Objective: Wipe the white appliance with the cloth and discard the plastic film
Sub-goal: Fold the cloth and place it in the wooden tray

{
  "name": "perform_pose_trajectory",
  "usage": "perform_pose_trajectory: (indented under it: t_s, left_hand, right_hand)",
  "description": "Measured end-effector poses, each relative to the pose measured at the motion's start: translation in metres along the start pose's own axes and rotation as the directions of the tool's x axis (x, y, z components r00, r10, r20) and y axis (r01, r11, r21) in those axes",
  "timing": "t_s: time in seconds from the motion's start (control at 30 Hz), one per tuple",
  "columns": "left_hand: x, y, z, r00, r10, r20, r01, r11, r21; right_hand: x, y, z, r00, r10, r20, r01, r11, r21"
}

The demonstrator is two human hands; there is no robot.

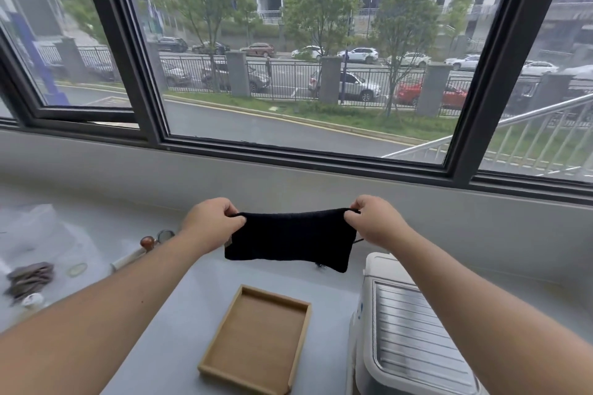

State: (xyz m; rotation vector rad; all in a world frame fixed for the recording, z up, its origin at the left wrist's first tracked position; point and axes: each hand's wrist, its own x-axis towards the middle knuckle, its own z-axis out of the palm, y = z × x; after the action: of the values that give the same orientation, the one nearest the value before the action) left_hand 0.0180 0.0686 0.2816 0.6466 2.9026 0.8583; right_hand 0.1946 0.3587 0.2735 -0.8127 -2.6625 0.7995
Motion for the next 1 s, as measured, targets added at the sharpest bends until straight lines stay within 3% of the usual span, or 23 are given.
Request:
perform_pose_trajectory:
  t_s: [0.17, 0.27, 0.5, 0.57, 0.7, 0.83, 0.93, 1.0]
  left_hand:
    - [-0.013, -0.009, 0.002, 0.998, -0.065, 0.01, 0.065, 0.996, 0.059]
    - [-0.015, -0.017, 0.007, 0.993, -0.113, 0.018, 0.11, 0.988, 0.106]
    - [-0.01, -0.045, 0.013, 0.98, -0.192, 0.054, 0.188, 0.98, 0.072]
    - [-0.004, -0.055, 0.015, 0.975, -0.179, 0.129, 0.178, 0.984, 0.019]
    - [0.008, -0.07, 0.019, 0.944, -0.126, 0.306, 0.141, 0.99, -0.027]
    - [0.019, -0.065, 0.023, 0.856, 0.086, 0.51, 0.076, 0.954, -0.288]
    - [0.031, -0.051, 0.027, 0.828, 0.253, 0.501, 0.023, 0.877, -0.481]
    - [0.04, -0.043, 0.031, 0.831, 0.31, 0.462, -0.031, 0.855, -0.518]
  right_hand:
    - [0.003, -0.007, 0.008, 0.999, 0.026, 0.039, -0.038, 0.931, 0.364]
    - [0.003, -0.02, 0.013, 0.999, -0.014, 0.031, -0.003, 0.876, 0.483]
    - [0.014, -0.066, 0.017, 0.987, -0.143, 0.068, 0.095, 0.879, 0.467]
    - [0.018, -0.082, 0.018, 0.977, -0.192, 0.097, 0.126, 0.878, 0.462]
    - [0.024, -0.117, 0.022, 0.958, -0.254, 0.131, 0.177, 0.887, 0.426]
    - [0.027, -0.148, 0.028, 0.94, -0.289, 0.183, 0.209, 0.909, 0.361]
    - [0.029, -0.162, 0.031, 0.932, -0.303, 0.2, 0.232, 0.92, 0.315]
    - [0.028, -0.165, 0.032, 0.934, -0.292, 0.204, 0.222, 0.925, 0.308]
